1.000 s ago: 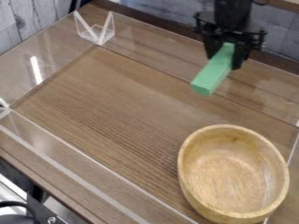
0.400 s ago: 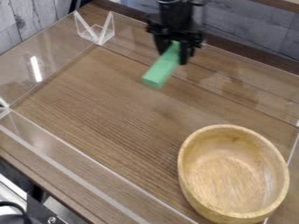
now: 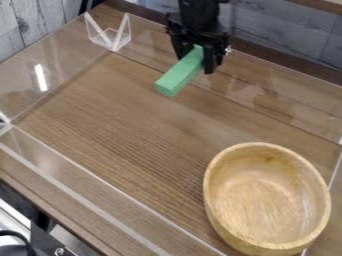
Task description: Move green object from inside the wooden bowl to the table next to it
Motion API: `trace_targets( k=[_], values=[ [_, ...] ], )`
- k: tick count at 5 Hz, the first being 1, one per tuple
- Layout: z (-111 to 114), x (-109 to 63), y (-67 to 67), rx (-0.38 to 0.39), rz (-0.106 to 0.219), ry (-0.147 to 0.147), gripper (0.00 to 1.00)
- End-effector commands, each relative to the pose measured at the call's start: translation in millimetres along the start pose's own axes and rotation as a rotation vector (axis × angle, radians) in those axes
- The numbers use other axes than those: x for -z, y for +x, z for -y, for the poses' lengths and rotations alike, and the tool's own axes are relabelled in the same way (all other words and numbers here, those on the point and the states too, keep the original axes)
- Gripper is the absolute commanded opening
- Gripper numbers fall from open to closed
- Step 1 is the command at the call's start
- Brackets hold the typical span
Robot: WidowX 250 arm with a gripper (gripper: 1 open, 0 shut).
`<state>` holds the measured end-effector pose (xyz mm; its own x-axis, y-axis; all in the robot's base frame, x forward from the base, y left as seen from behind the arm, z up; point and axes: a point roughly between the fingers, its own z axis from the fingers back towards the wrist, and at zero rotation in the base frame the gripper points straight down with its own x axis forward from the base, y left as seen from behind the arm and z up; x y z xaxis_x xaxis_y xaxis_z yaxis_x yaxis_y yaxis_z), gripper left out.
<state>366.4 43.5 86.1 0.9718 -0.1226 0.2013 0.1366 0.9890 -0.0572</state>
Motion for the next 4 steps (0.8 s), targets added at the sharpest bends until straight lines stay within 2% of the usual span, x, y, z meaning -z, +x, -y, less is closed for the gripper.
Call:
trace_targets(
  k=[1, 3, 4],
  values=[
    [-1.3, -11.4, 13.2, 0.065, 0.069, 0.006, 1.00],
    [-6.2, 24.7, 1.9, 0.173, 0.033, 0.000, 1.00],
    [-13.3, 33.7, -0.4, 0.205, 0.032, -0.003, 1.00]
  ],
)
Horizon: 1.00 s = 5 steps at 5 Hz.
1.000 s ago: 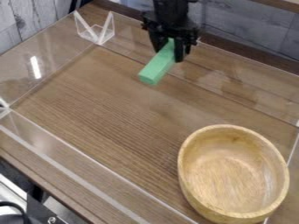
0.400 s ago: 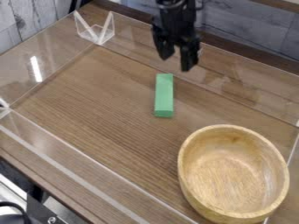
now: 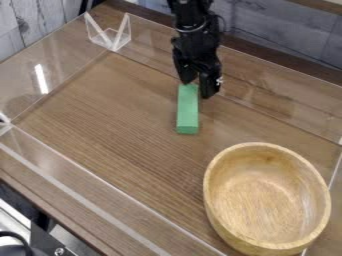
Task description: Move green object from inside the wooden bowl to the table next to it
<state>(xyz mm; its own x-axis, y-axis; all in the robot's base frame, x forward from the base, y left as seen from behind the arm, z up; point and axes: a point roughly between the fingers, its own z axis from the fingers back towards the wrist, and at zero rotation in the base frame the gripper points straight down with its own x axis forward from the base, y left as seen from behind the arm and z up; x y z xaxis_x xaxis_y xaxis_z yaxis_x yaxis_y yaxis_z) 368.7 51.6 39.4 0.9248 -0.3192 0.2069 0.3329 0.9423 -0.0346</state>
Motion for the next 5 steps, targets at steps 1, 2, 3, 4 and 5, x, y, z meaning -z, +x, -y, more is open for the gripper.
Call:
trace_targets(
  k=[1, 2, 3, 4, 5],
  values=[
    [-9.7, -5.2, 2.1, 0.032, 0.034, 0.016, 1.00],
    [-27.6, -7.5, -4.9, -0.059, 0.033, 0.039, 1.00],
    [-45.1, -9.4, -9.7, -0.142, 0.033, 0.059, 0.00],
    [-55.1, -3.4, -12.3, -0.154, 0.039, 0.059, 0.00],
    [-64.6, 0.1, -16.1, -0.168, 0.049, 0.060, 0.00]
  ],
)
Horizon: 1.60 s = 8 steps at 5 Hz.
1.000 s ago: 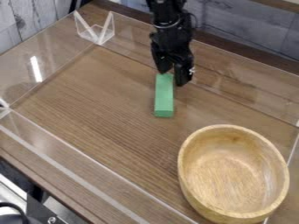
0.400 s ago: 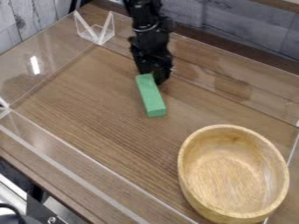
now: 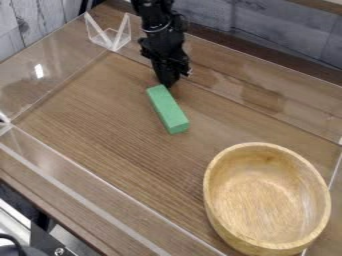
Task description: Move green object from inside the wooden bowl to the table next to it
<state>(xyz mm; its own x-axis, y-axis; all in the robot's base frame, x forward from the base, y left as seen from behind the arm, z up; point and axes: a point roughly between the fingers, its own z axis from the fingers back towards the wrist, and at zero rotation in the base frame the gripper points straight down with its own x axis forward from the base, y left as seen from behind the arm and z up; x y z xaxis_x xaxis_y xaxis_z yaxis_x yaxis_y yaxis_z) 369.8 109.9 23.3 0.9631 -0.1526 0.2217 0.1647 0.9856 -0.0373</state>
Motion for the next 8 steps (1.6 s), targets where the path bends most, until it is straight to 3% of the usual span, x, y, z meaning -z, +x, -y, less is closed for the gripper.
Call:
trace_targets(
  k=[1, 2, 4, 5, 6, 8],
  values=[
    [-2.1, -8.5, 4.3, -0.041, 0.040, 0.033, 0.00],
    [4.6, -8.2, 2.4, -0.080, 0.052, 0.043, 0.00],
    [7.4, -43.2, 15.8, -0.134, 0.076, 0.053, 0.00],
    [11.6, -41.0, 19.6, -0.103, 0.087, 0.041, 0.00],
    [9.9, -41.7, 21.9, -0.110, 0.082, 0.036, 1.00],
    [9.4, -51.3, 22.7, -0.106, 0.083, 0.018, 1.00]
  ],
)
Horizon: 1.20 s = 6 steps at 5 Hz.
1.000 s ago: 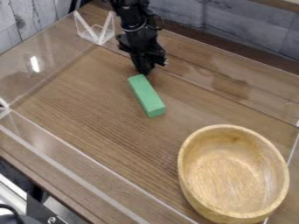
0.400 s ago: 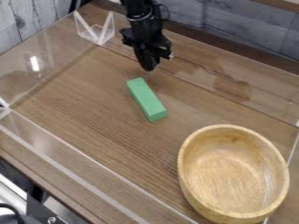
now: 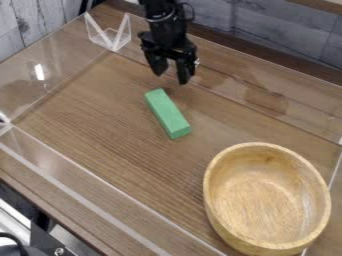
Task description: Move green object from inside the wooden bowl to the table next to it
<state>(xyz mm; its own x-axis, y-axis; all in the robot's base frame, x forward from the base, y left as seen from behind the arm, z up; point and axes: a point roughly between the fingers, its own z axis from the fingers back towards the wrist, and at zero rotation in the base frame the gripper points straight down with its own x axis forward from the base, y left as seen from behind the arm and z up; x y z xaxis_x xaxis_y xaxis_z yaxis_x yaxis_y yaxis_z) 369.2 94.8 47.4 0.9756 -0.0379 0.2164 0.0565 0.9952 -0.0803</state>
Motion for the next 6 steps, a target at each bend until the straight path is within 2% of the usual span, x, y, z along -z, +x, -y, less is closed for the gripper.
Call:
trace_targets(
  k=[1, 2, 4, 6],
  values=[
    [-2.5, -40.6, 16.5, 0.027, 0.101, 0.022, 1.00],
    [-1.0, -50.6, 18.2, 0.044, 0.117, 0.014, 1.00],
    [-4.3, -48.2, 14.2, -0.052, 0.144, 0.039, 1.00],
    [-1.8, -56.8, 16.1, 0.016, 0.151, 0.017, 1.00]
  ],
)
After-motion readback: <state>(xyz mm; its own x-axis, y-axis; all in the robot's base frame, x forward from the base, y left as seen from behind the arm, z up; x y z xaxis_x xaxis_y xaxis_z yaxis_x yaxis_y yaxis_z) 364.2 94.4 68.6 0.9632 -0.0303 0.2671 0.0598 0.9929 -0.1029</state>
